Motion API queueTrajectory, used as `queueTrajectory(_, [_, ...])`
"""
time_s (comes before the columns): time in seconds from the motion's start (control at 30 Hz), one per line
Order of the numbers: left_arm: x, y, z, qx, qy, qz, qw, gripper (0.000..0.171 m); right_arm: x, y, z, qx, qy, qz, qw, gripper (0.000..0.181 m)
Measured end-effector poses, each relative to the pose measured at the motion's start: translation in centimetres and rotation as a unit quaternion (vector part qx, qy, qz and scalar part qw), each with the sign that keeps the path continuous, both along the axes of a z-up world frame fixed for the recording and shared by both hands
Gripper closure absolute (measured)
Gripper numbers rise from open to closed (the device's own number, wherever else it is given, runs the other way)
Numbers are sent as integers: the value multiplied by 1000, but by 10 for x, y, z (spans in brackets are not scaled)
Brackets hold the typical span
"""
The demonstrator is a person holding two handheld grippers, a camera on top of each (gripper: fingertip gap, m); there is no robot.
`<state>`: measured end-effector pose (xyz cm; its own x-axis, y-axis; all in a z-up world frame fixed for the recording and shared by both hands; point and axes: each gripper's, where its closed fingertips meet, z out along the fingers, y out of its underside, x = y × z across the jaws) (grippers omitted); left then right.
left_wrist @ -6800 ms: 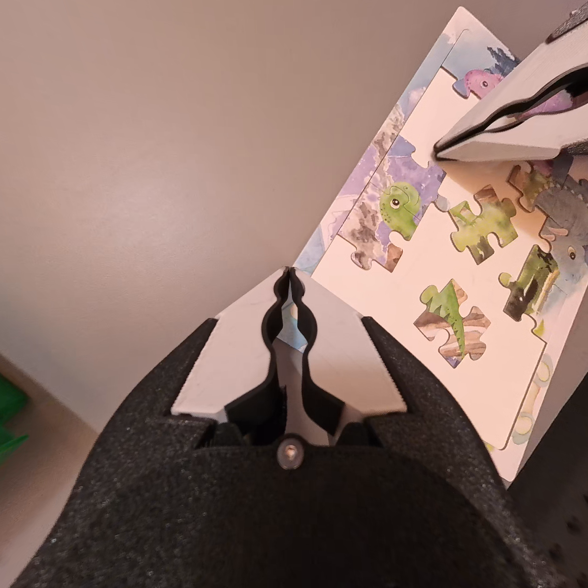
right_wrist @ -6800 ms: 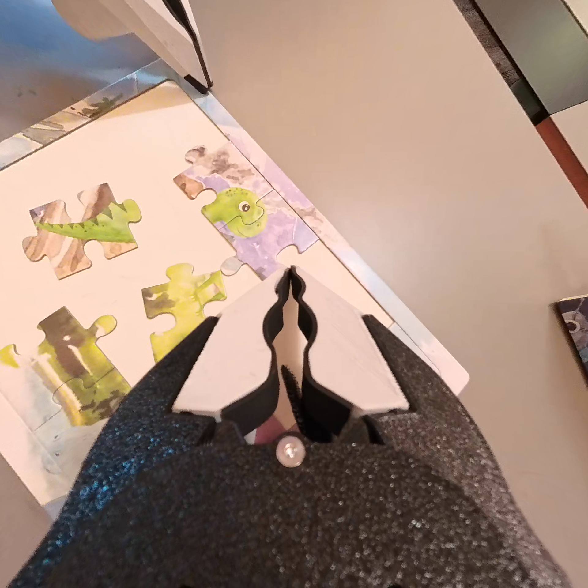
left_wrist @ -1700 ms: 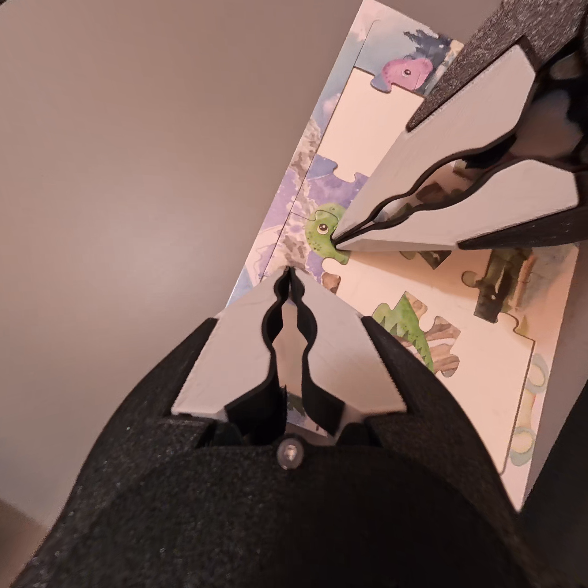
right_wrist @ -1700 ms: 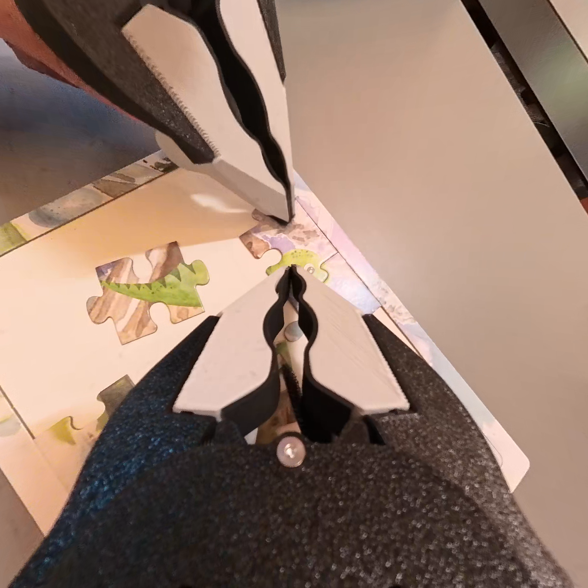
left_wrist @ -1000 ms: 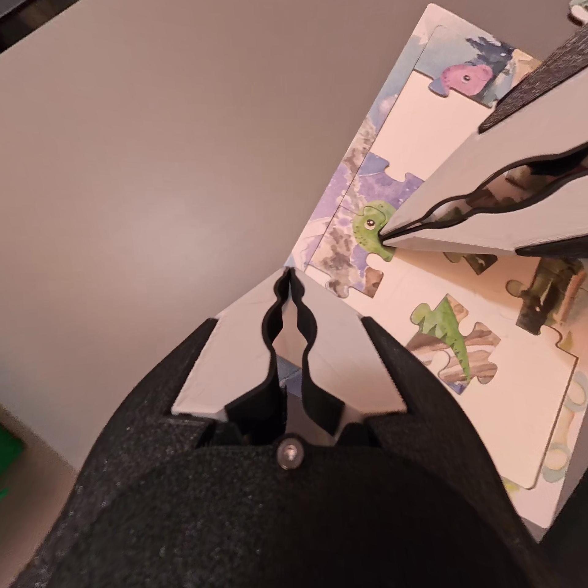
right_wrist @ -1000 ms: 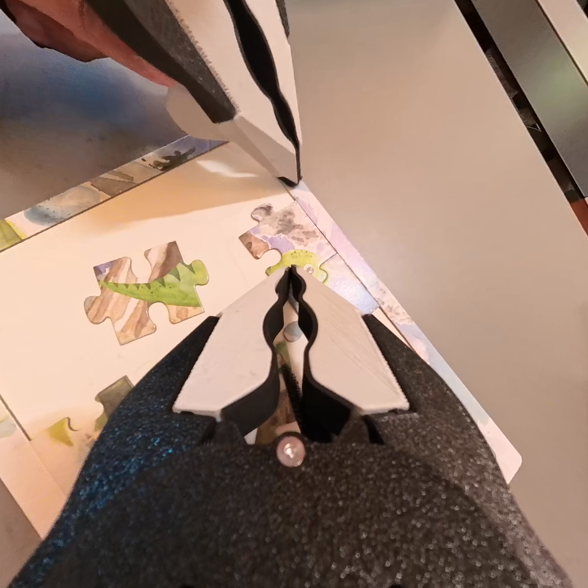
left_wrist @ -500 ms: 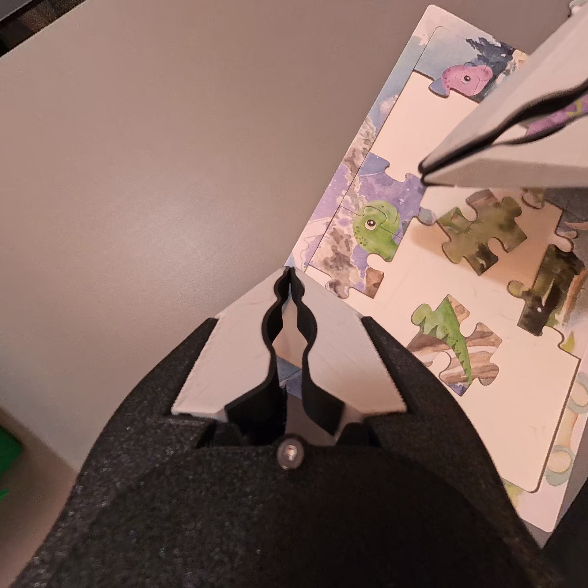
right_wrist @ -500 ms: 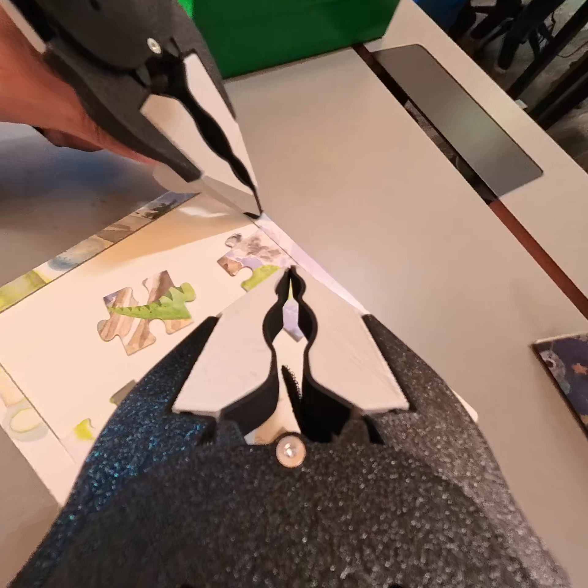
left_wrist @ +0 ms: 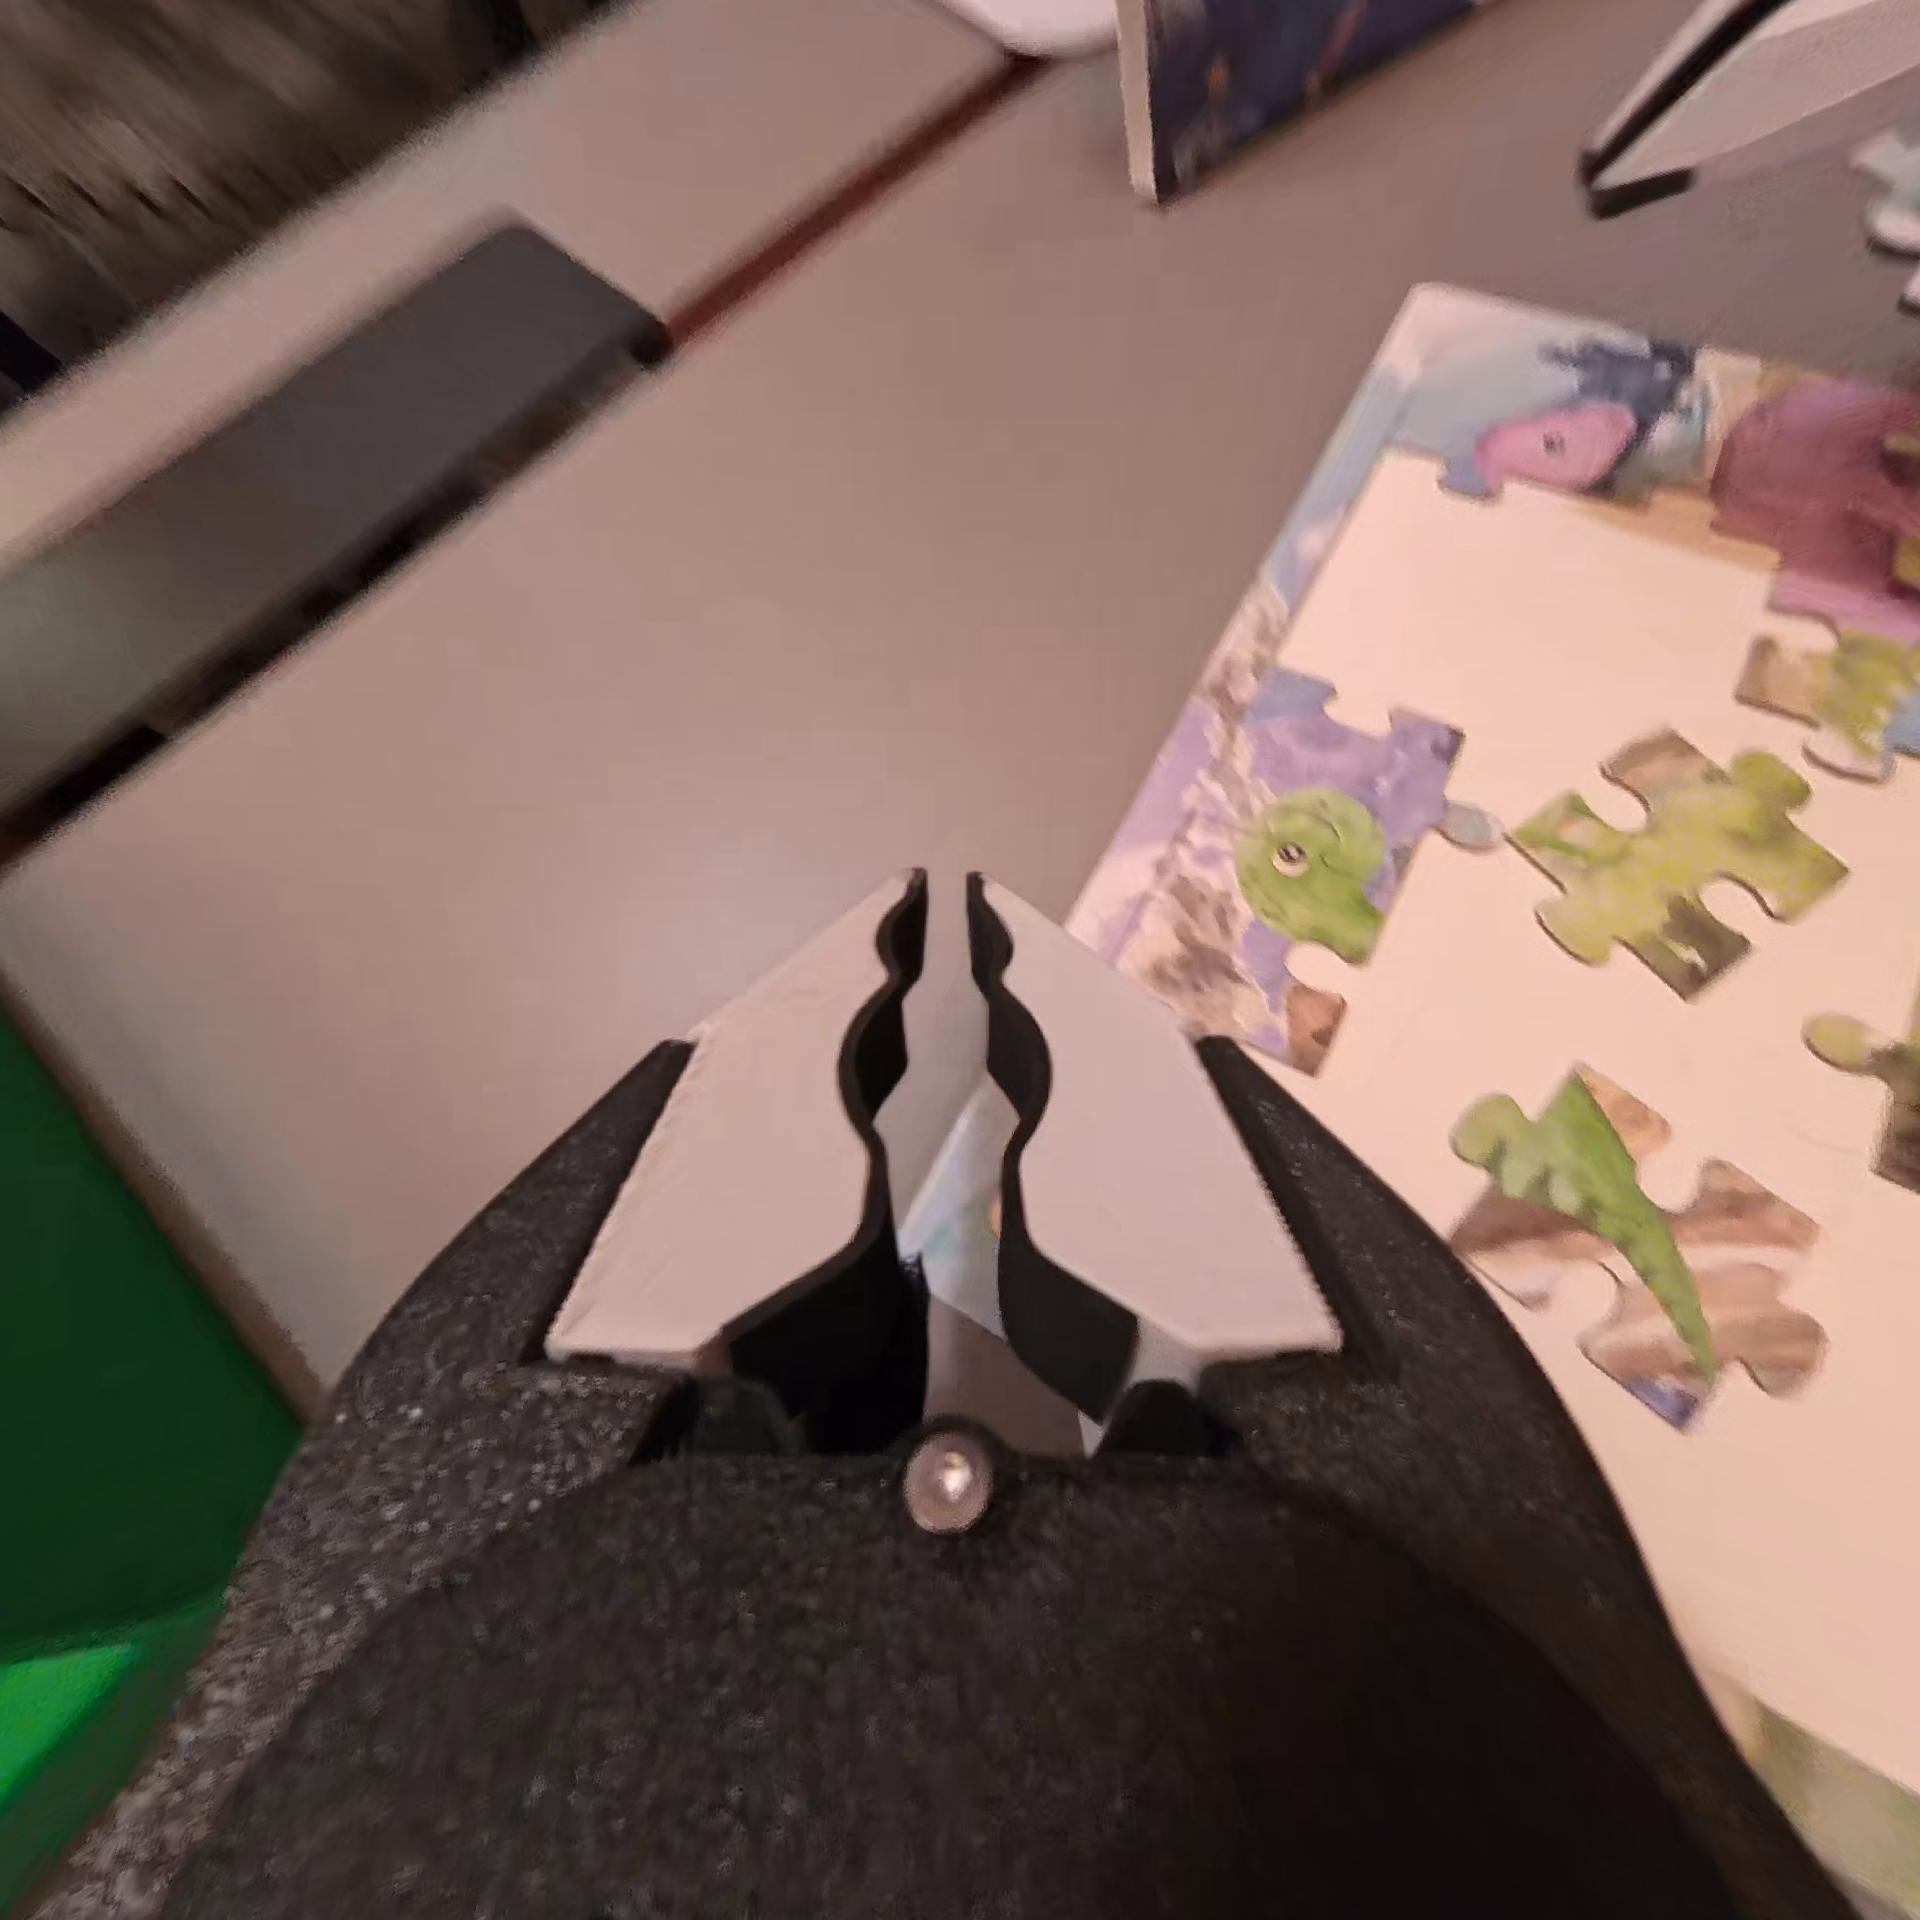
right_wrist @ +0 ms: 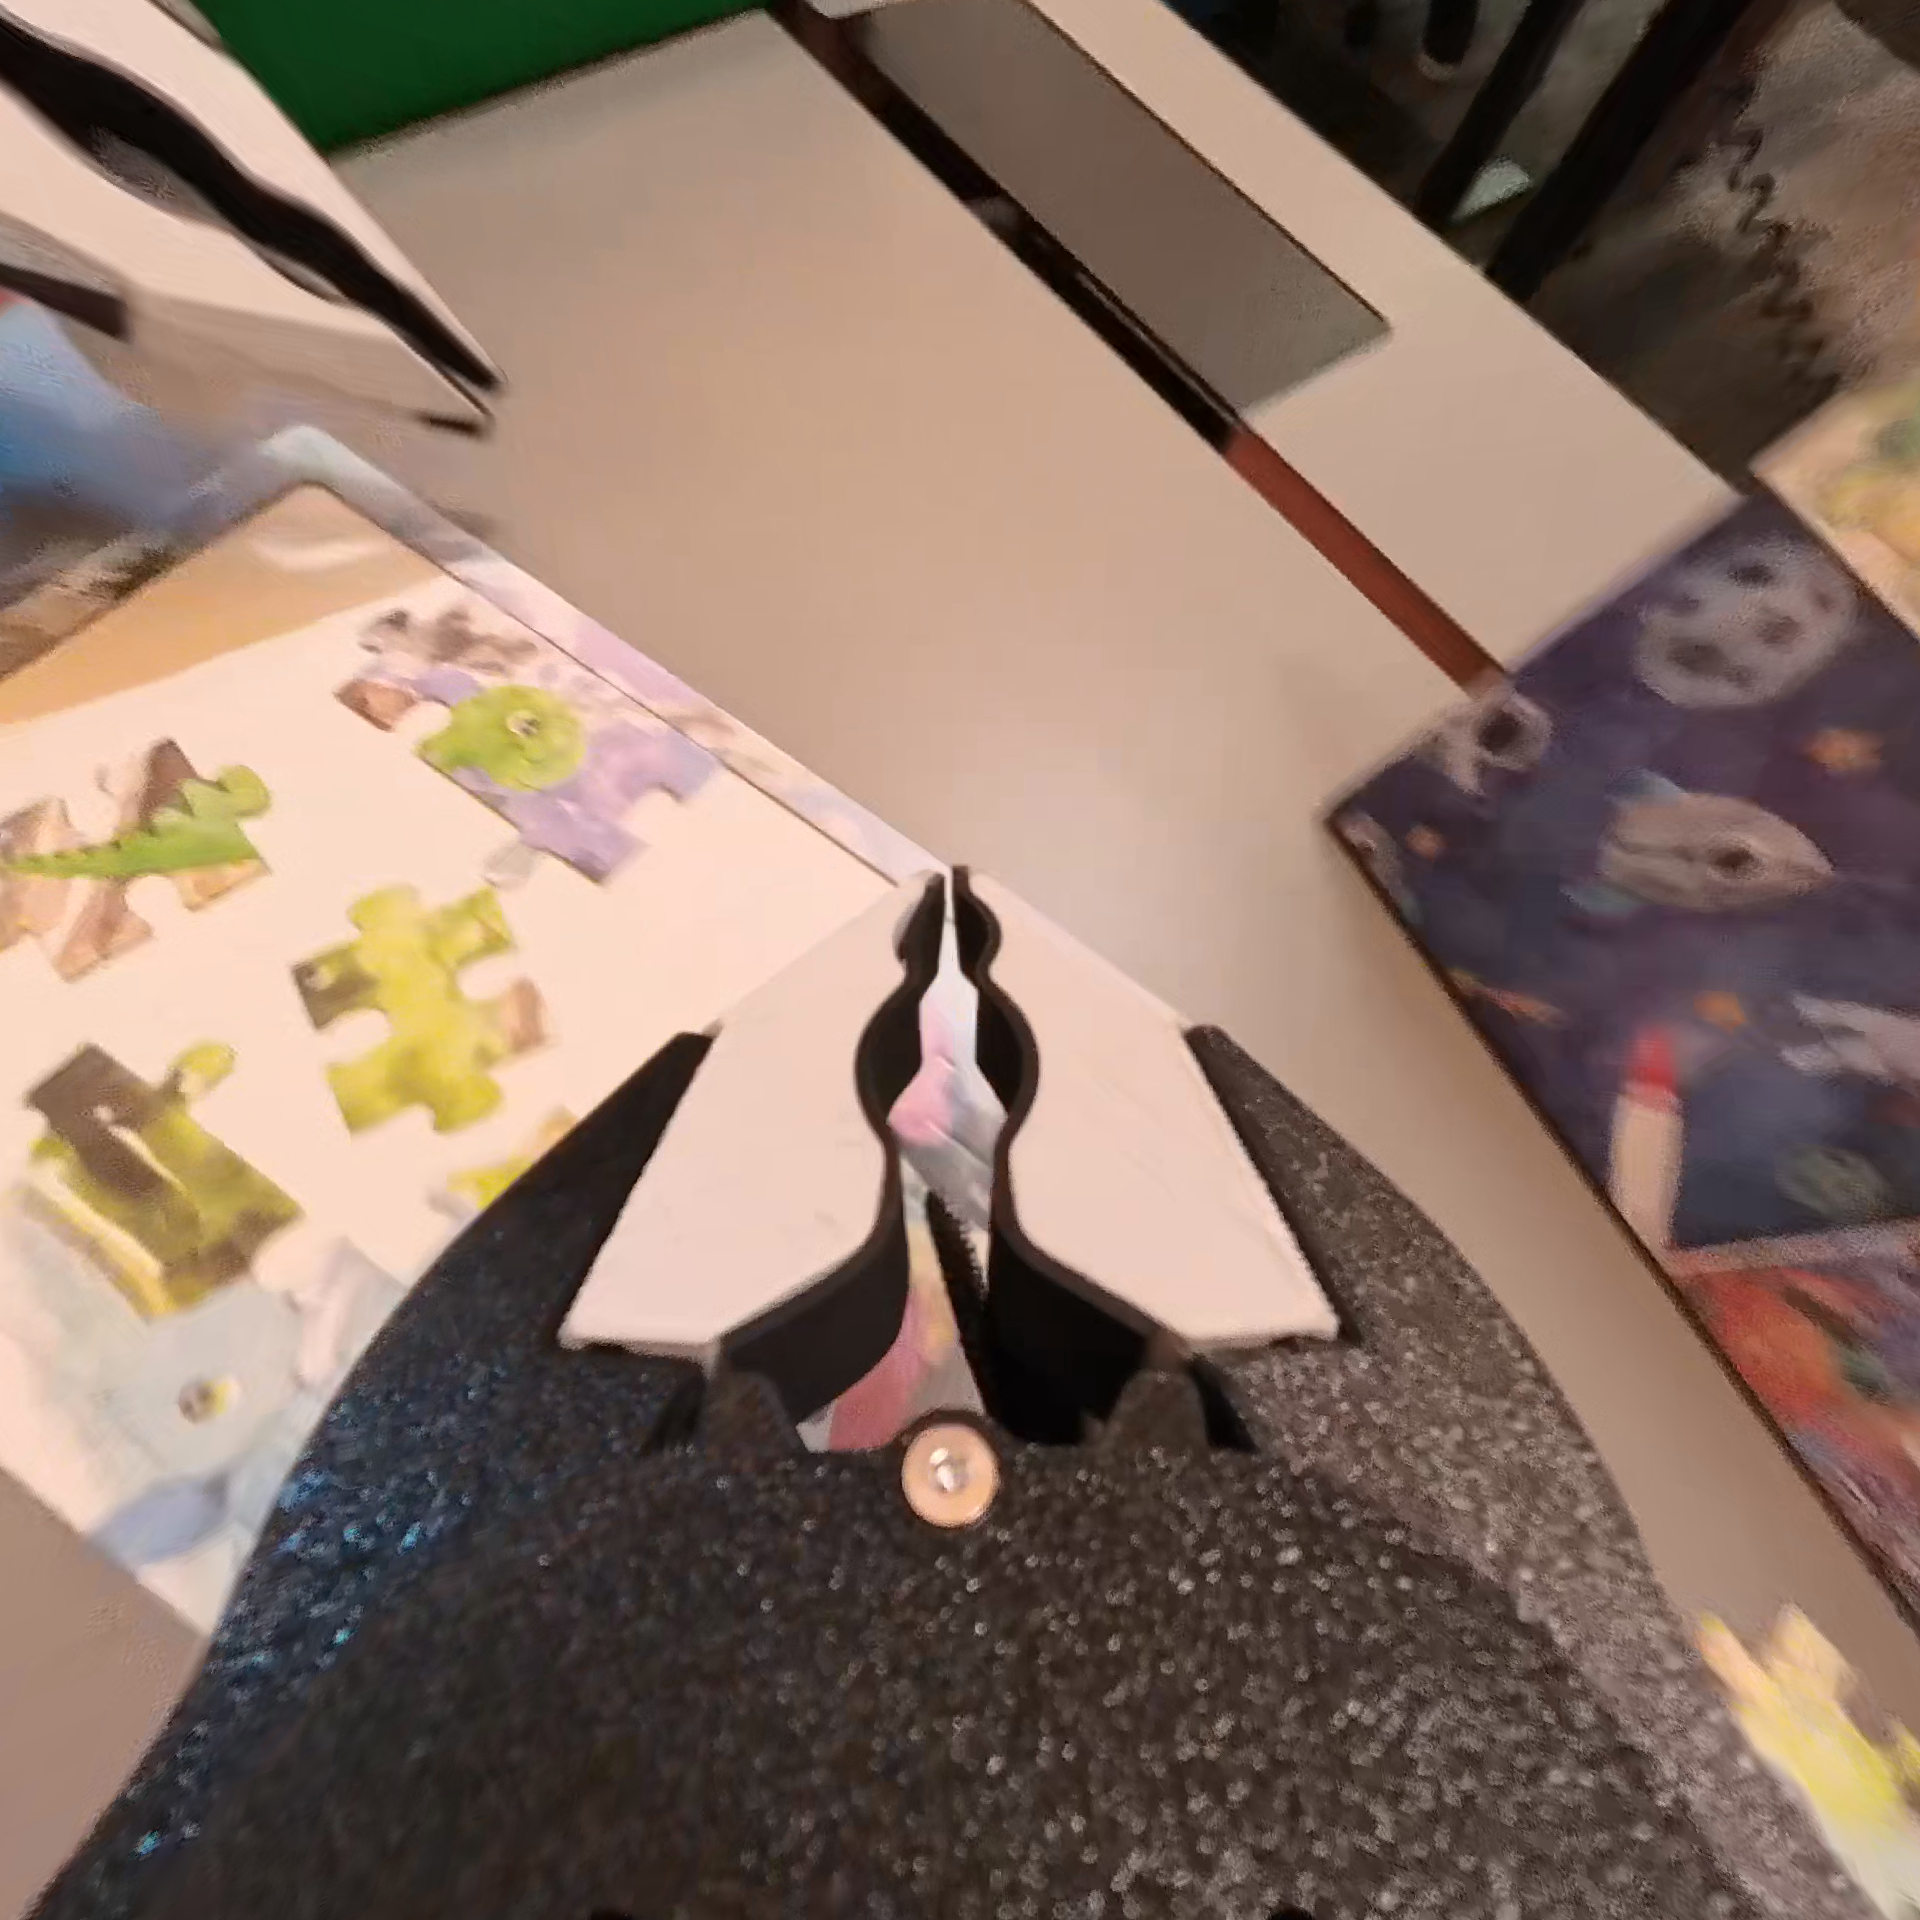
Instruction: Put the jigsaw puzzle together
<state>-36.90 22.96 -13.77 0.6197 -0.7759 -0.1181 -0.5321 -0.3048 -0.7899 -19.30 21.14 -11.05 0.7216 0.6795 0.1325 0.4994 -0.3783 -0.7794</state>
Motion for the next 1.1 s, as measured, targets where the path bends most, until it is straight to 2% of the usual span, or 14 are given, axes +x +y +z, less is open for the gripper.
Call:
queueTrajectory(0.1, [1,5,21,73,-22,8,997,157,85,11,15,5,4,-91,996,167])
queueTrajectory(0.2, [10,-8,44,142,-57,-26,988,158,174,9,31,25,47,-191,980,163])
queueTrajectory(0.3, [10,-7,61,196,-69,-9,978,157,240,-28,13,13,102,-270,957,153])
queueTrajectory(0.37, [11,-8,63,194,-80,-4,978,157,265,-60,-13,-8,92,-305,948,149])
queueTrajectory(0.5, [7,-2,66,167,-114,36,979,154,281,-108,-38,-21,58,-325,944,146])
queueTrajectory(0.57, [5,0,65,155,-121,47,979,153,273,-115,-25,-4,89,-316,944,143])
queueTrajectory(0.63, [4,0,66,157,-123,50,979,154,241,-120,-9,15,142,-247,959,146])
queueTrajectory(0.7, [4,-2,64,162,-115,48,979,154,197,-132,-10,-8,156,-140,978,144])
queueTrajectory(0.73, [4,-2,63,164,-108,49,979,154,184,-136,-16,-20,140,-111,984,144])
queueTrajectory(0.83, [6,-2,60,172,-96,47,979,154,175,-137,-32,-30,77,-89,993,141])
queueTrajectory(0.93, [13,-9,52,145,-91,24,985,156,220,-122,-30,8,42,-196,980,143])
queueTrajectory(1.0, [17,-13,56,134,-112,14,985,156,269,-116,-31,14,36,-311,949,143])
queueTrajectory(1.1, [11,-8,58,131,-113,36,984,156,309,-116,-31,-2,84,-404,911,136])
